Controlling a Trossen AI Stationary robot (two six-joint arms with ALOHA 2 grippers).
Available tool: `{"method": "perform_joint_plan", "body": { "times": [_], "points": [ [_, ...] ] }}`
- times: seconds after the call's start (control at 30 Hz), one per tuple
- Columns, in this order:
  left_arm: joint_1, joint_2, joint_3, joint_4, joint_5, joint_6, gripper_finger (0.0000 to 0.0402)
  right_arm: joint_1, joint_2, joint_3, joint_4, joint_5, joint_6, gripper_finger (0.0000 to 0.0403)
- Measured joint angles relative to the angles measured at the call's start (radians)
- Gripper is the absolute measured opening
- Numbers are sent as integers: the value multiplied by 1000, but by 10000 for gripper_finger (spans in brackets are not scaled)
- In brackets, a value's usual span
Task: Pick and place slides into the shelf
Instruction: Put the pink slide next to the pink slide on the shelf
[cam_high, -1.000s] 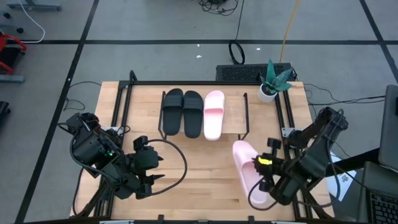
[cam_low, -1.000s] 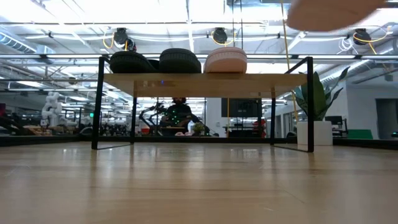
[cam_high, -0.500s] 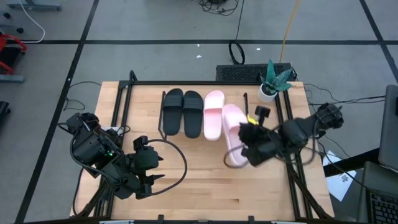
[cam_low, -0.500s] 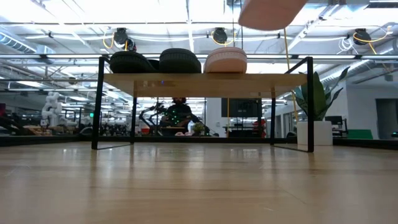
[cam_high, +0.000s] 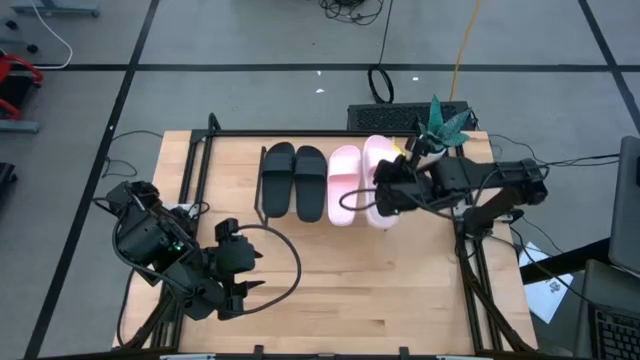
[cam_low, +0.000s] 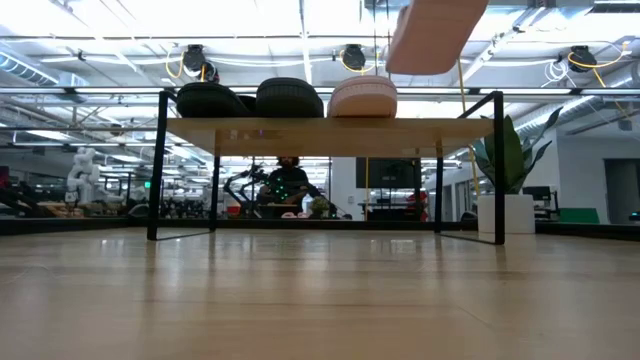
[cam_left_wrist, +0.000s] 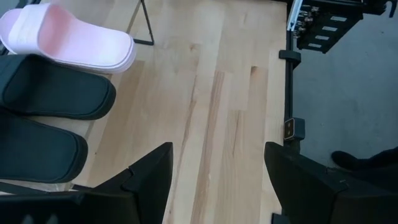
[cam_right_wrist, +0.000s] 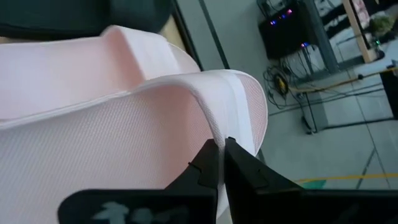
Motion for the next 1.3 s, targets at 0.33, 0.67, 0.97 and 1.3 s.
{"method": "perform_joint_plan", "body": {
  "times": [0.33, 0.67, 0.97, 1.3],
  "points": [
    [0, 0, 0, 0, -10, 11, 253, -73, 0, -7, 4, -30, -50, 0],
    [8, 0, 0, 0, -26, 35, 253, -74, 3, -178, 44, -29, -69, 0],
    [37, 0, 0, 0, -21, 60, 253, -73, 3, -195, 102, 0, -110, 0],
    [44, 0, 0, 0, -17, 63, 253, -90, 7, -196, 172, -3, -180, 0]
  ]
}}
